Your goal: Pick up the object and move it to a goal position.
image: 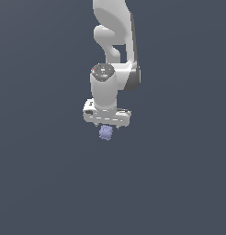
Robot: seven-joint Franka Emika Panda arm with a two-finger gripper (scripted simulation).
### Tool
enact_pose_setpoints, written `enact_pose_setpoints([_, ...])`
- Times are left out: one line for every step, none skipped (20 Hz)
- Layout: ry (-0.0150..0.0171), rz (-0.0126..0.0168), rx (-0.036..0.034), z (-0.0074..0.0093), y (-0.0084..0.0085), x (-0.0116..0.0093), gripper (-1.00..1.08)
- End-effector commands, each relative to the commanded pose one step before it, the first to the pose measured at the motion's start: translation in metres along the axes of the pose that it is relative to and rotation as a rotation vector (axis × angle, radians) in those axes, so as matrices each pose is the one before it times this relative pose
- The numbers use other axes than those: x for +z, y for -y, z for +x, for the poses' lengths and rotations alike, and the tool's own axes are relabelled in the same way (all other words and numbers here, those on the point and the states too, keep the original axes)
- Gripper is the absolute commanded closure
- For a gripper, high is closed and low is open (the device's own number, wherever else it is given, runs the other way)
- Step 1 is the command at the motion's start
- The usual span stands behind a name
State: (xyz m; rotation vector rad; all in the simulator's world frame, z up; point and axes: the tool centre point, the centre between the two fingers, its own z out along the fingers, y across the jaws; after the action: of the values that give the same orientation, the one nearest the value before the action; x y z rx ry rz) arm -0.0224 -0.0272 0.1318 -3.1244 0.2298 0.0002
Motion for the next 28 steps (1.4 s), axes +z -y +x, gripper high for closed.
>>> enact_pose_setpoints([-0.00015,-0.00265,0.03915,-0.00685,-0.00509,0.01468,-0.92])
enact_pose_setpoints([-0.00016,-0.00095,0.01341,-0.00238,-0.00183,0.0049,-0.92])
enact_pose_setpoints([-0.00016,-0.00089,0.01212,-0.00219,-0.00169,0.00439,-0.92])
enact_pose_setpoints([-0.00015,-0.00083,0.01084,-0.00198,-0.00154,0.0039,-0.92])
enact_pose_setpoints([-0.00015,-0.00075,0.00956,-0.00177,-0.00138,0.00341,-0.92])
enact_pose_setpoints([-0.00014,-0.00067,0.00832,-0.00154,-0.00123,0.00294,-0.92])
enact_pose_setpoints([-0.00012,-0.00057,0.00702,-0.00132,-0.00104,0.00247,-0.92])
enact_pose_setpoints([-0.0001,-0.00048,0.00576,-0.00108,-0.00087,0.00201,-0.92])
enact_pose_setpoints([-0.00008,-0.00037,0.00446,-0.00085,-0.00067,0.00156,-0.92])
enact_pose_setpoints([-0.00006,-0.00027,0.00315,-0.00061,-0.00047,0.00111,-0.92])
enact_pose_setpoints([-0.00004,-0.00017,0.00195,-0.00036,-0.00031,0.00066,-0.92])
enact_pose_setpoints([-0.00001,-0.00006,0.00069,-0.00012,-0.00013,0.00022,-0.92])
enact_pose_setpoints([0.00116,0.00007,-0.00392,0.00043,0.00045,-0.00091,-0.92])
enact_pose_setpoints([0.0,0.0,0.0,-0.00001,0.00001,0.00035,-0.92])
enact_pose_setpoints([0.0,0.0,0.0,-0.00005,0.00003,0.00104,-0.92])
enact_pose_setpoints([0.0,0.0,0.0,-0.00008,0.00005,0.00173,-0.92])
enact_pose_setpoints([0.0,0.0,0.0,-0.00011,0.00007,0.00241,-0.92])
enact_pose_setpoints([-0.00019,-0.00003,0.00066,-0.00009,-0.00028,0.00299,-0.92])
enact_pose_setpoints([0.0,0.0,0.0,-0.00019,0.0001,0.00375,-0.92])
enact_pose_setpoints([-0.00019,-0.00004,0.00066,-0.00017,-0.00025,0.00431,-0.92])
enact_pose_setpoints([0.0,0.0,0.0,-0.00027,0.00014,0.00504,-0.92])
enact_pose_setpoints([-0.00026,-0.00006,0.00094,-0.0002,-0.00037,0.00546,-0.92])
enact_pose_setpoints([0.0,0.0,0.0,-0.00024,0.00015,0.00532,-0.92])
enact_pose_setpoints([-0.00019,-0.00003,0.00066,-0.0001,-0.00023,0.00456,-0.92])
enact_pose_setpoints([0.0,0.0,0.0,-0.00007,0.00014,0.00399,-0.92])
enact_pose_setpoints([-0.00019,0.0,0.00066,0.00009,-0.00024,0.00321,-0.92])
enact_pose_setpoints([0.0,0.0,0.0,0.00012,0.00012,0.00263,-0.92])
enact_pose_setpoints([0.0,0.0,0.0,0.00018,0.00011,0.00196,-0.92])
